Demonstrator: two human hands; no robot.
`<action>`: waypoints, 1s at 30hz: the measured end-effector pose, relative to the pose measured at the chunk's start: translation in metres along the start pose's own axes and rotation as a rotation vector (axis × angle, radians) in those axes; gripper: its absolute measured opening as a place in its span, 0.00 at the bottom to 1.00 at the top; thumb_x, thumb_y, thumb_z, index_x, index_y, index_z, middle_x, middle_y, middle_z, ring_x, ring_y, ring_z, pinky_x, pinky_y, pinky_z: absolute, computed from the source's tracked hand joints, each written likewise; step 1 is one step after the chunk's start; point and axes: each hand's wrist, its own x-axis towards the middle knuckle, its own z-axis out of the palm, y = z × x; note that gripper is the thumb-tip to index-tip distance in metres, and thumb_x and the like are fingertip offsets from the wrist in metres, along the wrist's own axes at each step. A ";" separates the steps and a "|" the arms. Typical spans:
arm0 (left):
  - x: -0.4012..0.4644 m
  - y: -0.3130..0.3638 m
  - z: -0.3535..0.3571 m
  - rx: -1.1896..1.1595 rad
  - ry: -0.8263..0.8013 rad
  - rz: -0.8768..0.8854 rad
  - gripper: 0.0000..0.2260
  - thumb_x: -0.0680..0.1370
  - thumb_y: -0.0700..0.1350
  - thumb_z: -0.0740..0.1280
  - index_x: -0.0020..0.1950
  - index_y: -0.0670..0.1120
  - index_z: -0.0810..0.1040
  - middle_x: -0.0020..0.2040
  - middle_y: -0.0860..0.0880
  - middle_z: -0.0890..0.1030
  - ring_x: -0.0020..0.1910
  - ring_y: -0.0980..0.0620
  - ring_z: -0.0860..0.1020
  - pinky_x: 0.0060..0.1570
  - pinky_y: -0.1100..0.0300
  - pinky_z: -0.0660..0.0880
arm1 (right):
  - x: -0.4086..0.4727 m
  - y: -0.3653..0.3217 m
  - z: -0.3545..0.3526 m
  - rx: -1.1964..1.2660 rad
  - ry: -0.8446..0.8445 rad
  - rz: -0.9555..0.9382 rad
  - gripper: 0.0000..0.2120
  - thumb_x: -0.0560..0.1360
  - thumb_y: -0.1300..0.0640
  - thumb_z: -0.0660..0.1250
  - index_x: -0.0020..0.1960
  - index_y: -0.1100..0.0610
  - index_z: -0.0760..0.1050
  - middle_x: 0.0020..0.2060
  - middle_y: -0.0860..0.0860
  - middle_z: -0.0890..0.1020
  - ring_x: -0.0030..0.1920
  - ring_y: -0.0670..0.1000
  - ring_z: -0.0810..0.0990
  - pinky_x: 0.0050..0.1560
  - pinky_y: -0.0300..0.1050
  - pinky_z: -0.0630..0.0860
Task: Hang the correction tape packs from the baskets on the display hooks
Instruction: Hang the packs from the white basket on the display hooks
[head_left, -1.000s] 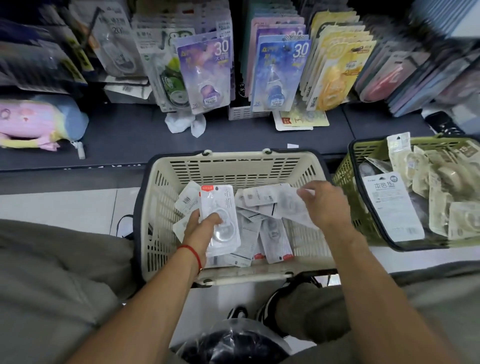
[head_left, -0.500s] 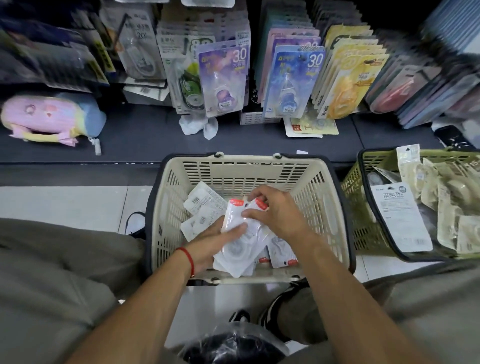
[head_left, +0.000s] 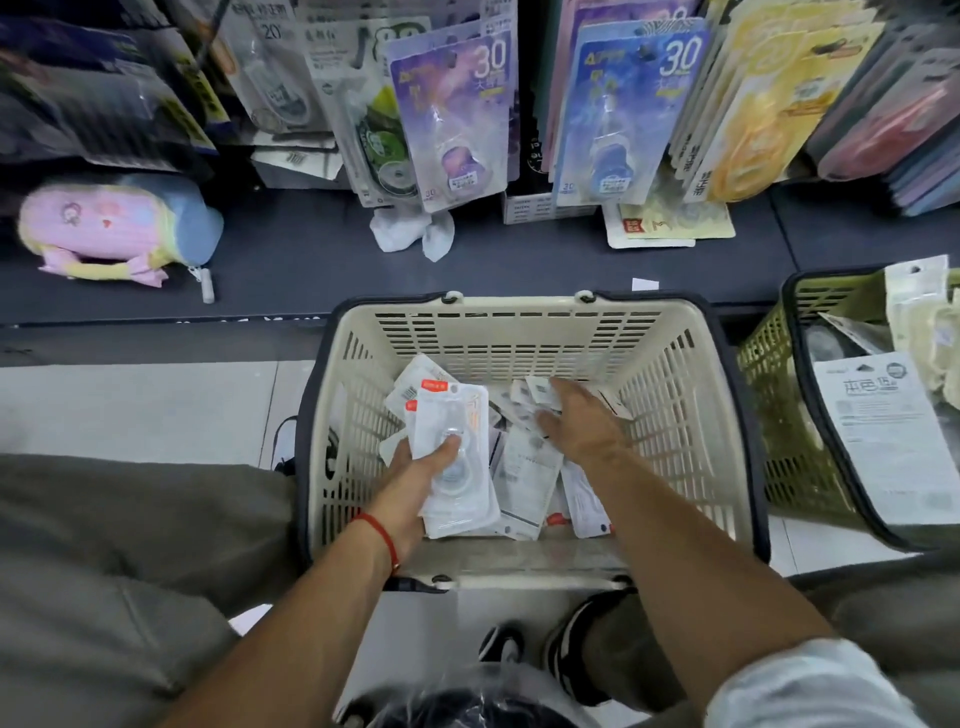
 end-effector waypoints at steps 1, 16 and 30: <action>0.001 0.000 0.001 -0.005 -0.001 -0.003 0.19 0.79 0.46 0.75 0.70 0.50 0.78 0.62 0.44 0.86 0.62 0.38 0.84 0.64 0.33 0.78 | 0.005 -0.002 0.000 -0.066 -0.008 -0.023 0.26 0.84 0.53 0.65 0.80 0.53 0.65 0.75 0.57 0.74 0.73 0.60 0.74 0.72 0.55 0.72; 0.001 0.015 0.050 -0.037 0.078 0.113 0.21 0.77 0.47 0.75 0.68 0.54 0.74 0.62 0.45 0.83 0.59 0.39 0.83 0.60 0.33 0.80 | -0.067 -0.021 -0.097 0.837 0.427 -0.041 0.14 0.81 0.70 0.61 0.59 0.58 0.80 0.45 0.54 0.86 0.39 0.48 0.82 0.40 0.43 0.79; -0.046 0.037 0.047 -0.186 -0.340 0.320 0.32 0.73 0.54 0.77 0.74 0.60 0.68 0.69 0.51 0.82 0.69 0.46 0.80 0.70 0.37 0.75 | -0.136 -0.074 -0.082 1.227 0.330 0.009 0.26 0.76 0.69 0.73 0.70 0.52 0.74 0.58 0.54 0.85 0.57 0.59 0.86 0.45 0.50 0.84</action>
